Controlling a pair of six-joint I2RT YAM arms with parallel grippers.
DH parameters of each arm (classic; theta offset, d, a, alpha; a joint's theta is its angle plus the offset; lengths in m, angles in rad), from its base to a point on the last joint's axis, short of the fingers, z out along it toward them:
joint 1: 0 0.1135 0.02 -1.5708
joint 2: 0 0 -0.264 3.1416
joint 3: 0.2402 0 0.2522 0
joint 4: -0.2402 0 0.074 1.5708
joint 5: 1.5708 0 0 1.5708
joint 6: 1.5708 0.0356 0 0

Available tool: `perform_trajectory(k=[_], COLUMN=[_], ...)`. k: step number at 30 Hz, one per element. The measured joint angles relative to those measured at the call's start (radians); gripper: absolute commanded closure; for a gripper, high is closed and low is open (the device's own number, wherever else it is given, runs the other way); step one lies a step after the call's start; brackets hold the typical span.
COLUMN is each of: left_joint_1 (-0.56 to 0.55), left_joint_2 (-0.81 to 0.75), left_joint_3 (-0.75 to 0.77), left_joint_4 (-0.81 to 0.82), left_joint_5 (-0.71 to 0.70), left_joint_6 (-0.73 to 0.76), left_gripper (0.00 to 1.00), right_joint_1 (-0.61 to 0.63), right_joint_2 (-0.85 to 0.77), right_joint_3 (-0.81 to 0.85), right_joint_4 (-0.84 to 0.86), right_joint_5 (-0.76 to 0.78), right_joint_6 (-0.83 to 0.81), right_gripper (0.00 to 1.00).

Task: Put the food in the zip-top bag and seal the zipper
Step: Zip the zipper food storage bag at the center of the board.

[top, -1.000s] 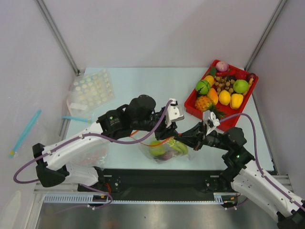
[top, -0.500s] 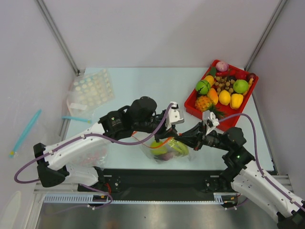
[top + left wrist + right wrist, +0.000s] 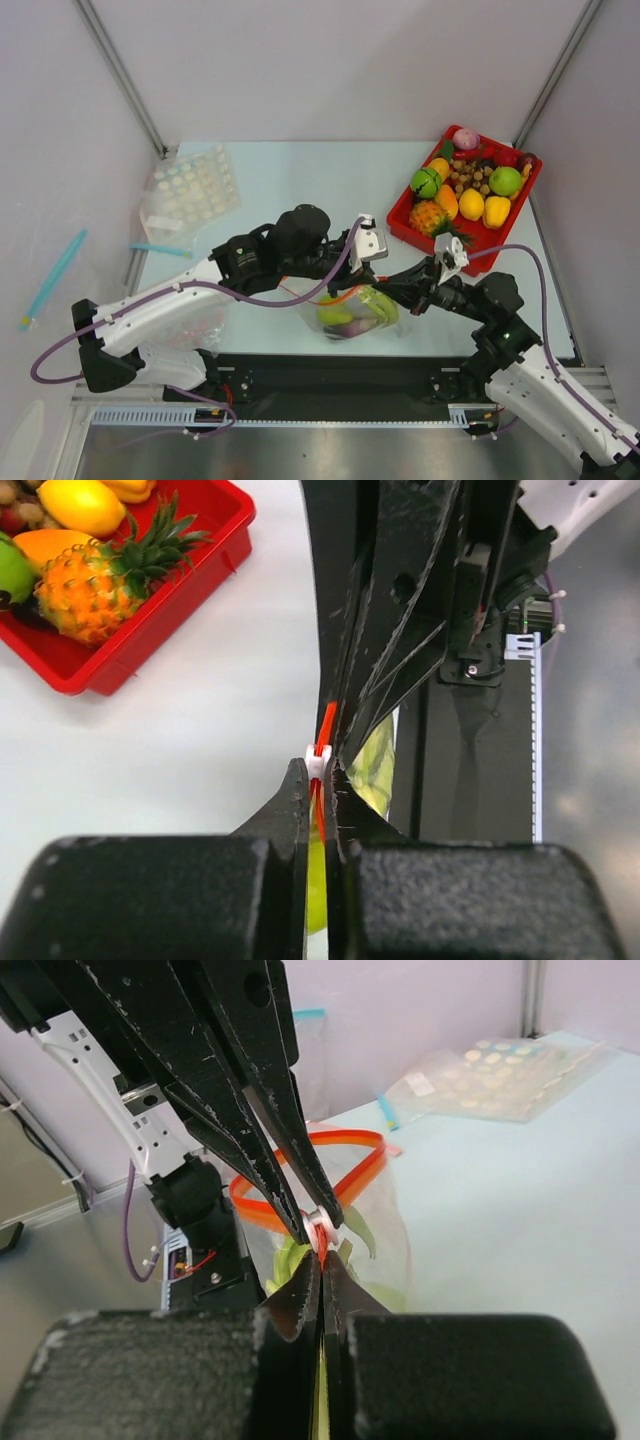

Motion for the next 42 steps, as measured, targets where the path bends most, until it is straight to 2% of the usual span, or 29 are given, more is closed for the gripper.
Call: perform_trajectory(k=[8,15,29,42], left_joint_1=[0.008,0.013,0.021,0.024], left_joint_2=[0.000,0.000,0.000,0.000], left_joint_3=[-0.013,-0.019,-0.033,-0.038], left_joint_4=[0.002,0.001,-0.030,-0.039], left_joint_5=[-0.033,-0.049,-0.074,-0.075], left_joint_6=[0.000,0.000,0.000,0.000], left_gripper=[1.00,1.00,1.00,1.00], right_joint_1=[-0.054,-0.078,-0.101,-0.105], right_joint_2=[-0.051,-0.115,-0.235,-0.334], right_joint_3=[-0.018,-0.022,-0.030,-0.030], right_joint_4=[-0.010,-0.059,-0.172,-0.311], right_joint_5=[0.021,0.109,0.425,0.798], right_joint_6=[0.015,0.025,0.054,0.125], right_gripper=[1.00,1.00,1.00,1.00])
